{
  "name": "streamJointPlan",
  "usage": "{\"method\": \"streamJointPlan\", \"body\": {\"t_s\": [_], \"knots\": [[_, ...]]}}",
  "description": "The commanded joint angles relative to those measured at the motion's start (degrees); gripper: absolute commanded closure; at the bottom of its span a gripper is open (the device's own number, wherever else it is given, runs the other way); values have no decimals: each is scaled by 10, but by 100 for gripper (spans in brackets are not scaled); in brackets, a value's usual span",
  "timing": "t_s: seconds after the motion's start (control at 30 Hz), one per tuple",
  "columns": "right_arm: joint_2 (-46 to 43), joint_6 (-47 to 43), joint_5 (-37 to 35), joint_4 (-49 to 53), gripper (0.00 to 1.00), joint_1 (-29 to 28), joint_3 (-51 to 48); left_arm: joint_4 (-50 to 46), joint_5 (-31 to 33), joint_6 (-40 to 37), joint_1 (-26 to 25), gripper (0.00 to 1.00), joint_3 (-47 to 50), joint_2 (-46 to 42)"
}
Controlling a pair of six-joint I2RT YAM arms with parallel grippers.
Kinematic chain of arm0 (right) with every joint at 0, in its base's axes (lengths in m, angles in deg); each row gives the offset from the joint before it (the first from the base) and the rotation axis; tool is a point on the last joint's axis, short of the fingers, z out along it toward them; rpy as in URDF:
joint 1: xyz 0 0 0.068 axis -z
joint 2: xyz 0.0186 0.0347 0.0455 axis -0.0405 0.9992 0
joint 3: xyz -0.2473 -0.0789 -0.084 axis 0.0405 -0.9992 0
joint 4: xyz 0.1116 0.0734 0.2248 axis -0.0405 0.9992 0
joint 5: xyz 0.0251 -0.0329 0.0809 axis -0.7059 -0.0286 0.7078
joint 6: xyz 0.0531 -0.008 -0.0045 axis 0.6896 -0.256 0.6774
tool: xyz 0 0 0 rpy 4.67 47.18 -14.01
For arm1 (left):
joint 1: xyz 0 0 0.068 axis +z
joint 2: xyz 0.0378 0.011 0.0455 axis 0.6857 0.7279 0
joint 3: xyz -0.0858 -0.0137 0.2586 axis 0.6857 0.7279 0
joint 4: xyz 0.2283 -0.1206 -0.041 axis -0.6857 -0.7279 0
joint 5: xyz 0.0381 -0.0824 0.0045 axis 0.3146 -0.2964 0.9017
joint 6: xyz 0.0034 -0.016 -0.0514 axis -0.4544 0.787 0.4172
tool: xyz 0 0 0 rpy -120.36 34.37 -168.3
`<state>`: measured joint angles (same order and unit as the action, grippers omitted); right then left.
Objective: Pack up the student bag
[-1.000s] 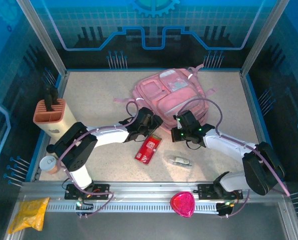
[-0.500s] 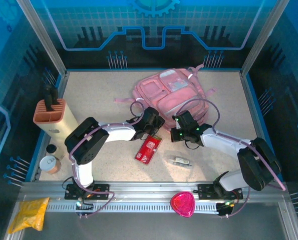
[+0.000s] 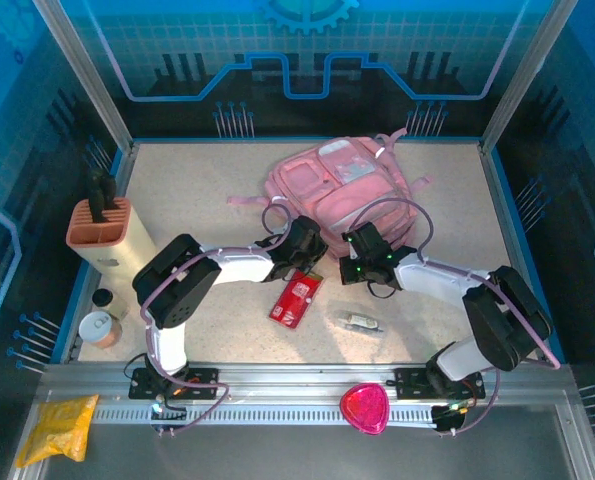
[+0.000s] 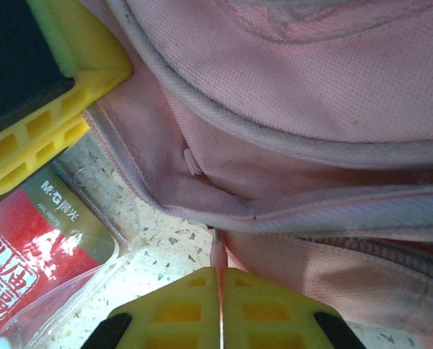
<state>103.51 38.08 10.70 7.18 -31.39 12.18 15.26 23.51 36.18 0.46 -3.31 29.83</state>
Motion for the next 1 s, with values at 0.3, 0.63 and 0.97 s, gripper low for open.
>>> {"method": "streamJointPlan", "body": {"t_s": [0.3, 0.63, 0.97], "knots": [[33, -1, -45, -26, 80, 3, 32, 10, 1, -18, -18, 100, -26, -23], [55, 15, -82, -22, 73, -2, 40, 0, 11, -27, -26, 100, -33, -34], [44, 28, -102, -8, 90, -10, 34, -10, 21, -42, -32, 100, -37, -49]]}}
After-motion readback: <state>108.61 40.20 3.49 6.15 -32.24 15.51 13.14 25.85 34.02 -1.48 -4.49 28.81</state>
